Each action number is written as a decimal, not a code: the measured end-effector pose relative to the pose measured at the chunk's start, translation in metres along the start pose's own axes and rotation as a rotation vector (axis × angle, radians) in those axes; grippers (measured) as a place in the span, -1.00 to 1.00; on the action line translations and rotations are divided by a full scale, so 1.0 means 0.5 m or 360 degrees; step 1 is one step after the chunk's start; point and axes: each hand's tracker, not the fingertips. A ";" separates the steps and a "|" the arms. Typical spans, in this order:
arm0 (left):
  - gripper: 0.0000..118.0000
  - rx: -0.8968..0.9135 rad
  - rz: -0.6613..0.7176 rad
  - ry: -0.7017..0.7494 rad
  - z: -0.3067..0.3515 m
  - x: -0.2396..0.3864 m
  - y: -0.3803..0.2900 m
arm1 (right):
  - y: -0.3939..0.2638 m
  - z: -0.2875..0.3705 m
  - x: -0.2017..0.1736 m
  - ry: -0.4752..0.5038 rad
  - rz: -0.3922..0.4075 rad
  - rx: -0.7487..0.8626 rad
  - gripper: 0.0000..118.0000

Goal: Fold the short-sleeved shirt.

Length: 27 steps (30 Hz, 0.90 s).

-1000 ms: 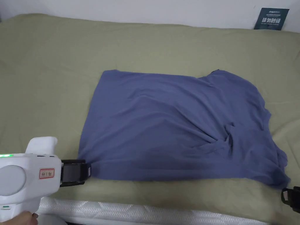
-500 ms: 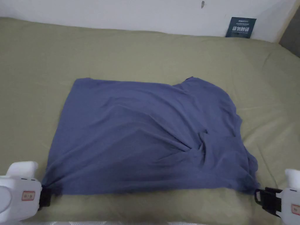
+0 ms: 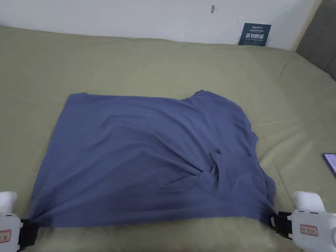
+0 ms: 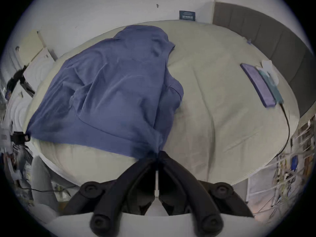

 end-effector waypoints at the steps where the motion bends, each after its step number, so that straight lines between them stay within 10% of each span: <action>1: -0.90 -0.0001 0.0005 -0.0004 0.002 -0.003 0.000 | 0.002 0.009 0.003 0.0014 -0.0012 -0.0001 -1.00; 22: -0.89 0.0086 0.0241 -0.0034 -0.035 -0.012 0.230 | 0.283 0.008 -0.001 0.0100 -0.0067 0.0147 -1.00; 24: -0.48 0.0080 0.0233 -0.0014 -0.074 -0.007 0.276 | 0.325 -0.036 -0.009 0.0054 -0.0071 0.0118 -0.98; 25: -0.07 0.0058 0.0237 -0.0006 -0.095 -0.005 0.299 | 0.347 -0.058 -0.014 0.0035 -0.0080 0.0103 -0.72; 27: 0.57 -0.0001 0.0235 0.0010 -0.123 0.006 0.327 | 0.365 -0.100 -0.023 0.0045 -0.0085 0.0078 0.56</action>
